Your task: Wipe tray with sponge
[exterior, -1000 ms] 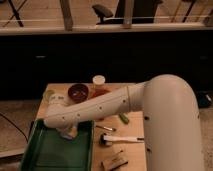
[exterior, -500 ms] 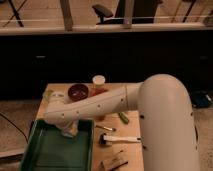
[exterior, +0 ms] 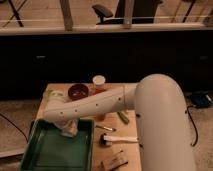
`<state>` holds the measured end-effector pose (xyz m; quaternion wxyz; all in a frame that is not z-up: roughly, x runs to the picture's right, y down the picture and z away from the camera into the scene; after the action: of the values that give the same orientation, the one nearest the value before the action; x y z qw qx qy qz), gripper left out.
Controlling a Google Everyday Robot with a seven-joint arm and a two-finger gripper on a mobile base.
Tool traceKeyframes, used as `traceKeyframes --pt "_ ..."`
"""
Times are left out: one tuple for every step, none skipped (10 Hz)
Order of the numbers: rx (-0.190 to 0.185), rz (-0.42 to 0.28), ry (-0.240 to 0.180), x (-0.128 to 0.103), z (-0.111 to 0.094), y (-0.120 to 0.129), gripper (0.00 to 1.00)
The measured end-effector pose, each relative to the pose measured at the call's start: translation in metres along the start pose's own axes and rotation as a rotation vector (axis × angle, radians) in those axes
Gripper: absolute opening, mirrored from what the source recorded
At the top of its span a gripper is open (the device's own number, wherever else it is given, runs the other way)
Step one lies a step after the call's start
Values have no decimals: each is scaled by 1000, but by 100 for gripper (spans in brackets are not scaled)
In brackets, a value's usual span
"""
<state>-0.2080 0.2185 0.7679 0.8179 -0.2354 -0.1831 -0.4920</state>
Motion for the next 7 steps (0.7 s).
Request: traceKeyframes --pt "4 -5 1 -2 -2 0 0" --pt "7 -9 1 -4 -4 1 0" --pt "10 -18 -2 -7 -6 2 0" --pt "13 -25 -9 -9 -7 4 0" --pt "14 -29 -21 -12 -8 7 0" --pt "13 -34 -34 -16 -8 9 0" --pt "12 -36 -51 -18 -5 11 0"
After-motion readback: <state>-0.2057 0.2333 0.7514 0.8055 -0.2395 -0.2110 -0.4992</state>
